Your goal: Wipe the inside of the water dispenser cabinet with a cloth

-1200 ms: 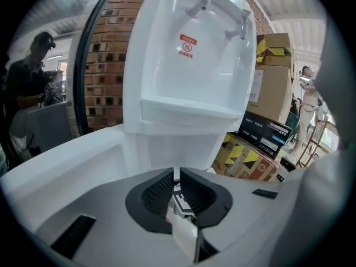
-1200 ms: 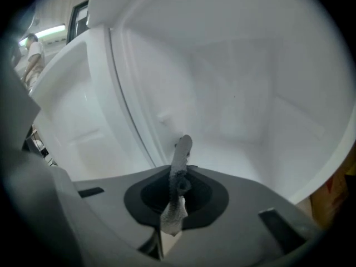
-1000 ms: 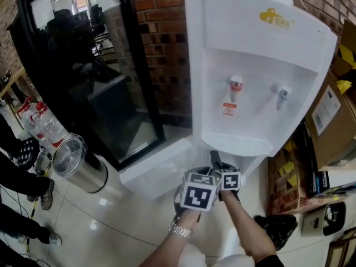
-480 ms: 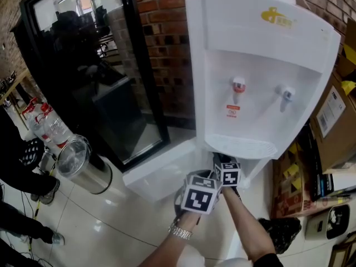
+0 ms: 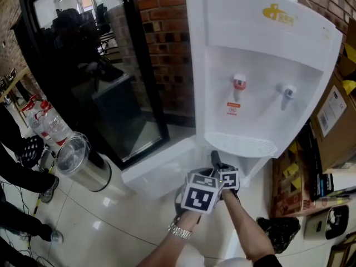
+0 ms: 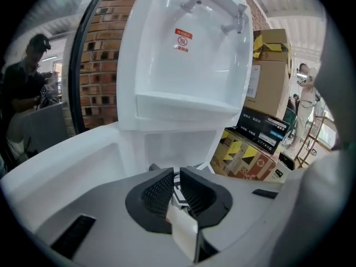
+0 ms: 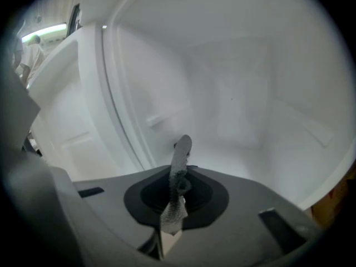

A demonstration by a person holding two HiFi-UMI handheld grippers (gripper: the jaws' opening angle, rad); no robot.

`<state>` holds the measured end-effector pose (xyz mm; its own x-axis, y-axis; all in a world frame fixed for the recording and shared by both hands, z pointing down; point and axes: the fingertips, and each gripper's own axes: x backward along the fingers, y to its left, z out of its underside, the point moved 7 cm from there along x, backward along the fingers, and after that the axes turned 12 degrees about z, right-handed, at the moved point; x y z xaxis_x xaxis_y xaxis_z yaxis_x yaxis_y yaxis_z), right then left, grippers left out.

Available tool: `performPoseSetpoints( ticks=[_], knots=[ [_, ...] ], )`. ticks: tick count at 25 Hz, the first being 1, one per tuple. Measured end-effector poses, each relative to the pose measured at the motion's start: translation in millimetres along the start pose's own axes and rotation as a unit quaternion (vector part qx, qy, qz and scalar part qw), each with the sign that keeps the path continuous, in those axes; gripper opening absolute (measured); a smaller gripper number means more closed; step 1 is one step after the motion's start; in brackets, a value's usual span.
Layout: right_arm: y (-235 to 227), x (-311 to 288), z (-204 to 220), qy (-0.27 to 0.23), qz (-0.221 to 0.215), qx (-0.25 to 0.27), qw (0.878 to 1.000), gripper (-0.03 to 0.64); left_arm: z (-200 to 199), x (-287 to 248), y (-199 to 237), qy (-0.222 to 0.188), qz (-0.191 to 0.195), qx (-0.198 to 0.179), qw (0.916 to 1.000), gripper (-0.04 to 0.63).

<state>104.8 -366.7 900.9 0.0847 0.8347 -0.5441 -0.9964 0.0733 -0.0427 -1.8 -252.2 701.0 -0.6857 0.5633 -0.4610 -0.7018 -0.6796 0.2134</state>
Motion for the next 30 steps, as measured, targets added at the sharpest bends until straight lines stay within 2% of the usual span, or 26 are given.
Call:
performPoseSetpoints(
  ticks=[4, 8, 12, 15, 18, 21, 23, 27, 30],
  knots=[
    [-7, 2, -11, -0.015, 0.002, -0.016, 1.0, 0.021, -1, 3, 0, 0.001, -0.003, -0.004, 1.0, 0.037],
    [-21, 0, -20, -0.022, 0.024, -0.024, 0.999, 0.021, 0, 7, -2, 0.004, -0.004, -0.009, 0.9999, 0.037],
    [-32, -3, 0, 0.03, 0.05, -0.022, 0.998, 0.021, -4, 11, -4, -0.001, -0.003, -0.013, 0.9999, 0.037],
    [-21, -2, 22, 0.064, 0.042, -0.011, 0.997, 0.021, -7, 13, -9, -0.005, 0.004, -0.016, 0.9998, 0.037],
    [-10, 12, 20, 0.046, 0.051, 0.023, 0.997, 0.021, -9, 15, -12, -0.008, 0.008, -0.018, 0.9998, 0.037],
    [-9, 45, -11, -0.015, 0.066, 0.004, 0.998, 0.021, -10, 17, -12, -0.01, 0.007, -0.018, 0.9998, 0.037],
    [-21, 69, -25, -0.049, 0.101, -0.012, 0.994, 0.021, -11, 19, -12, -0.011, 0.006, -0.019, 0.9998, 0.037],
    [-47, 100, -35, -0.082, 0.17, -0.036, 0.981, 0.021, -13, 19, -14, -0.014, 0.009, -0.019, 0.9997, 0.037],
    [-67, 107, -36, -0.081, 0.206, -0.044, 0.974, 0.021, -15, 18, -20, -0.016, 0.017, -0.021, 0.9995, 0.037]
  ],
)
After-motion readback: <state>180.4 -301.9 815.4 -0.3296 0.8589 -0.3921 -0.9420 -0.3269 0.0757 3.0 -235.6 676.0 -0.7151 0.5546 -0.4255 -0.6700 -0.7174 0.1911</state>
